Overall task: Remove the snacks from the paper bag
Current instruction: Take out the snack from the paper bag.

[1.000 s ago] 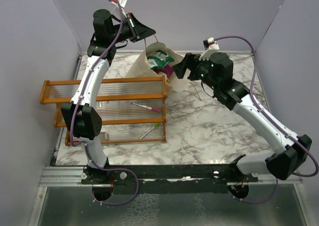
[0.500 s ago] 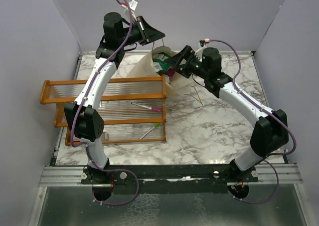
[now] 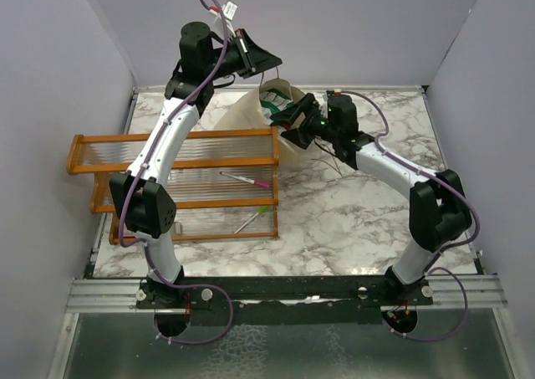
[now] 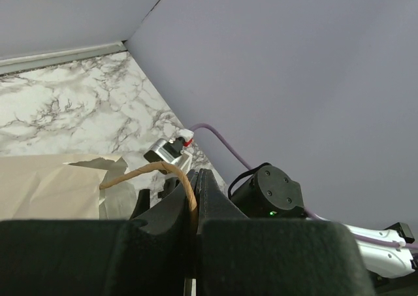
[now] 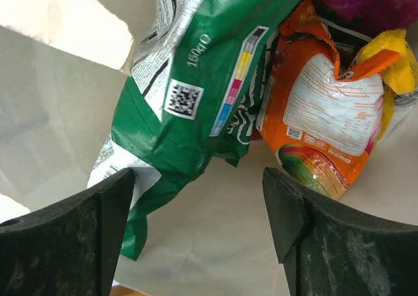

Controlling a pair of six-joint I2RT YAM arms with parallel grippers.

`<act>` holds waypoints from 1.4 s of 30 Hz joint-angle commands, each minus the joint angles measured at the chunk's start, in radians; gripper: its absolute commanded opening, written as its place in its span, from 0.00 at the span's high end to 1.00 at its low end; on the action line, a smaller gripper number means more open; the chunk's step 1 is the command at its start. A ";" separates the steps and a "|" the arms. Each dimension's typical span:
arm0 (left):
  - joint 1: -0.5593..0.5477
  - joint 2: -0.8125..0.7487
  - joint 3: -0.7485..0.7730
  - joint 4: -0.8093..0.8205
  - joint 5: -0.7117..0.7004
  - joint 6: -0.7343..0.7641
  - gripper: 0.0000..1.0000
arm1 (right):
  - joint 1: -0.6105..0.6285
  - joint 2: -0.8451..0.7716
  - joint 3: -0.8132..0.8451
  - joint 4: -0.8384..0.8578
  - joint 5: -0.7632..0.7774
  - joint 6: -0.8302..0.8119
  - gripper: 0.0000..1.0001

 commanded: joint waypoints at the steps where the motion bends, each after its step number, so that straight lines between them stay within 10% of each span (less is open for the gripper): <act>1: -0.012 -0.063 0.023 0.031 -0.018 0.009 1.00 | 0.013 0.050 0.055 0.078 -0.034 0.044 0.24; 11: -0.020 -0.089 0.001 0.008 -0.042 0.030 1.00 | 0.013 0.093 0.095 0.187 -0.016 0.202 0.52; 19: -0.019 -0.106 0.018 -0.081 -0.100 0.102 1.00 | 0.013 0.012 0.088 0.241 0.017 0.162 0.98; 42: 0.050 -0.131 -0.036 -0.119 -0.174 0.102 1.00 | -0.026 -0.336 0.180 0.151 0.107 -0.134 0.99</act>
